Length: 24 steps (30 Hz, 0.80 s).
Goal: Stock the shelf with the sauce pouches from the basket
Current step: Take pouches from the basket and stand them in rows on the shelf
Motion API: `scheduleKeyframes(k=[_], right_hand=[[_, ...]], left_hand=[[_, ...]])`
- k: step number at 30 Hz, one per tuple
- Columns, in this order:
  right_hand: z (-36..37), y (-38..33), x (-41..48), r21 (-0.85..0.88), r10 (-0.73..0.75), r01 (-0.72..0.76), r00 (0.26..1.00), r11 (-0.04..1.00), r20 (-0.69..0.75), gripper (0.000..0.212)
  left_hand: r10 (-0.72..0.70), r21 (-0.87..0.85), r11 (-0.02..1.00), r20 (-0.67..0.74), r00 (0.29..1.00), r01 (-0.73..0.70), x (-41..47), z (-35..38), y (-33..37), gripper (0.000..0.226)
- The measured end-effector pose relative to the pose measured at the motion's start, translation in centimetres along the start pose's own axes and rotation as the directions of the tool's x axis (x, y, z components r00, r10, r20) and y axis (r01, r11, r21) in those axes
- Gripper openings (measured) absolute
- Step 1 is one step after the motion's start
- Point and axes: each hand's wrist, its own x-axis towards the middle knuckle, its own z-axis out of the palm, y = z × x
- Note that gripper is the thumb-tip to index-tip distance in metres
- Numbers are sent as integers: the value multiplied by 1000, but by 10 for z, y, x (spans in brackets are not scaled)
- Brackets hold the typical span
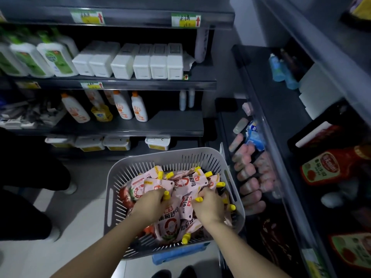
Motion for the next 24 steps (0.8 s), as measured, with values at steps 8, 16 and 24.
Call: scheduleKeyframes(k=[8, 16, 24], right_hand=[[-43, -15, -44, 80, -88, 100, 985, 992, -149, 7], [-78, -30, -105, 232, -28, 138, 906, 963, -421, 13], [-134, -16, -199, 255, -38, 300, 712, 919, -701, 19]], left_hand=[[253, 136, 959, -17, 967, -249, -25, -40, 13, 26], [474, 114, 878, -77, 877, -464, -61, -97, 36, 30], [708, 23, 703, -118, 696, -711, -121, -132, 92, 28]])
